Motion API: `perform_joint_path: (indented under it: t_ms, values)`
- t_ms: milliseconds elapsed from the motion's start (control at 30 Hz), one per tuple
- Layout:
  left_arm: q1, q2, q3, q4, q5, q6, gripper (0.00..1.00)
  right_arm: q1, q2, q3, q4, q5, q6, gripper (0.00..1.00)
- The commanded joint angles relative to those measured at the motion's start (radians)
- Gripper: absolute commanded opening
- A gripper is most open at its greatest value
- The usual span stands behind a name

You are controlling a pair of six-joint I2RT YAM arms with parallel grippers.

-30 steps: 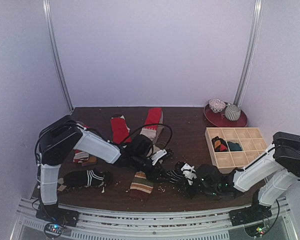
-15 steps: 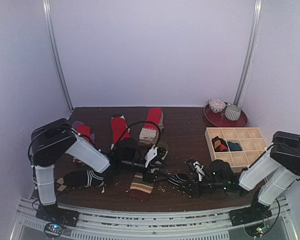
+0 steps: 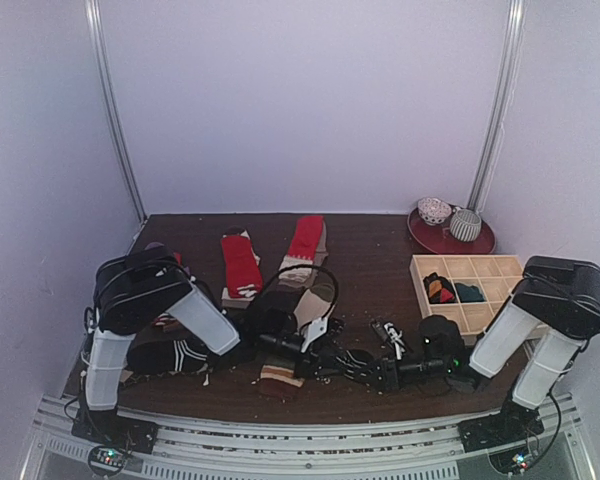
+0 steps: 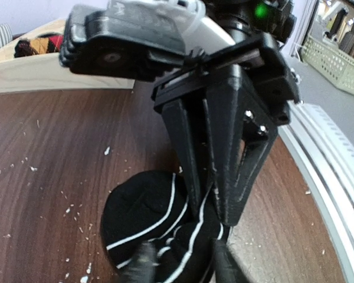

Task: Roll the socks
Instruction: Roll a pair of socks at the center of the board.

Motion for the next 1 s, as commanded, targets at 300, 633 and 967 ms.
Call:
perform_joint_path:
  t_ms: [300,633,967]
  values:
    - [-0.042,0.052,0.118,-0.423,-0.164,0.072,0.0,-0.05,-0.005,0.048,-0.356,-0.015,-0.049,0.22]
    - [0.032,0.115,0.188,-0.788,-0.228,-0.146,0.0,-0.002,-0.622,0.039,-0.693,0.403,-0.235,0.41]
    - [0.049,0.177,0.236,-0.902,-0.199,-0.151,0.0,0.231,-0.603,-0.022,-0.576,0.721,-0.329,0.44]
